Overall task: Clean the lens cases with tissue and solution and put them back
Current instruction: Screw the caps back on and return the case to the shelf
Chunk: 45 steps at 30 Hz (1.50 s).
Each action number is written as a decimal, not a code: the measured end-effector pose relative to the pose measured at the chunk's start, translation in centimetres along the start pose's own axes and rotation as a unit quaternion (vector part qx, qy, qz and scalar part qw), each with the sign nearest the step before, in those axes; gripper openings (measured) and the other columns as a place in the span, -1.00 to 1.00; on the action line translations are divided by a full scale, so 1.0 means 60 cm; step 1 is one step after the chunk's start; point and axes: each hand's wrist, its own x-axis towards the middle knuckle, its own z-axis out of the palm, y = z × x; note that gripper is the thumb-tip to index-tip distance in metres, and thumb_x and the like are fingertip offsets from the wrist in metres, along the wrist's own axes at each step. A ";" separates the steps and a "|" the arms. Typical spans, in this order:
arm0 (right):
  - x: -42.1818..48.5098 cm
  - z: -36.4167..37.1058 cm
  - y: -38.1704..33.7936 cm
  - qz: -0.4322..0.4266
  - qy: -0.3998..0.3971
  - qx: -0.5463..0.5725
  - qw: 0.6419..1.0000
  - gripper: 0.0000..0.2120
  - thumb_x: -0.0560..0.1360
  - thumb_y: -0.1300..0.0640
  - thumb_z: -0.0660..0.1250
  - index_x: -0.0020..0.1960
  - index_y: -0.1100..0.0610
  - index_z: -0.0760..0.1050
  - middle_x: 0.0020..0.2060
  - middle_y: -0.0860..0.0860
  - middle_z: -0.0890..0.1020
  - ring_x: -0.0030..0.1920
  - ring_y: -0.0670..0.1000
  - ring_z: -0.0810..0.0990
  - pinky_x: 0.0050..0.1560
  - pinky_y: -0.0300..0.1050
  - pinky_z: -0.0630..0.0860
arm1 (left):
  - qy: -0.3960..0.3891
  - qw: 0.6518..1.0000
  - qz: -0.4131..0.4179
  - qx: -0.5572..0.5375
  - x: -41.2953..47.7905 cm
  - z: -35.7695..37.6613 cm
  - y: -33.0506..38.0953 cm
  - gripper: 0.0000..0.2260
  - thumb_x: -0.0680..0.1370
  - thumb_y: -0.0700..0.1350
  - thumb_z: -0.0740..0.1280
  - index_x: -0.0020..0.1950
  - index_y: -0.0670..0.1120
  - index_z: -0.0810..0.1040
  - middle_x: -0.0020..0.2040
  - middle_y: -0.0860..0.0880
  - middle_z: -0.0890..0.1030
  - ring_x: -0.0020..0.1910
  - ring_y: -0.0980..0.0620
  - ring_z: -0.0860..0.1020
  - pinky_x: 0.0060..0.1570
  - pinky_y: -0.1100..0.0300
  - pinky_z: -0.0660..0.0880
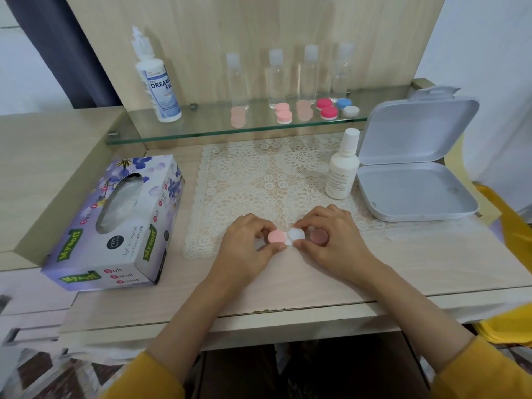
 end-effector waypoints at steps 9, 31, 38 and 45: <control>0.001 -0.010 0.002 -0.003 -0.031 -0.013 0.999 -0.75 0.33 0.00 0.39 -0.03 0.05 0.63 -0.14 -0.12 0.56 -0.11 0.01 0.44 -0.04 -0.08 0.30 | -0.028 0.998 0.033 -0.045 -0.005 -0.001 -0.008 -0.74 0.35 -0.10 0.38 0.00 -0.17 0.63 -0.12 -0.02 0.55 -0.15 0.06 0.54 -0.06 0.32 0.46; 0.017 -0.050 -0.005 0.006 -0.107 -0.027 0.994 -0.75 0.38 0.36 0.35 0.02 0.15 0.60 -0.08 0.02 0.55 -0.29 -0.07 0.51 -0.19 -0.38 0.41 | 0.007 0.996 0.016 -0.087 -0.004 0.005 -0.013 -0.75 0.37 -0.24 0.48 0.03 -0.15 0.63 -0.15 0.16 0.50 -0.10 0.33 0.49 -0.08 0.53 0.36; 0.029 -0.050 -0.028 -0.032 -0.143 -0.067 0.987 -0.76 0.42 0.32 0.33 0.07 0.20 0.58 -0.15 0.00 0.51 -0.28 -0.04 0.49 -0.21 -0.30 0.40 | 0.008 0.996 0.020 -0.088 -0.004 0.006 -0.014 -0.75 0.36 -0.25 0.48 0.02 -0.15 0.63 -0.15 0.16 0.49 -0.12 0.35 0.48 -0.08 0.53 0.36; 0.035 -0.035 -0.027 -0.044 -0.177 -0.093 0.979 -0.79 0.41 0.27 0.31 0.02 0.17 0.61 -0.14 0.07 0.55 -0.28 -0.12 0.41 -0.24 -0.32 0.33 | -0.001 0.997 0.026 -0.074 -0.005 0.004 -0.011 -0.76 0.39 -0.24 0.46 0.05 -0.17 0.62 -0.11 0.03 0.52 -0.14 0.23 0.49 -0.06 0.49 0.38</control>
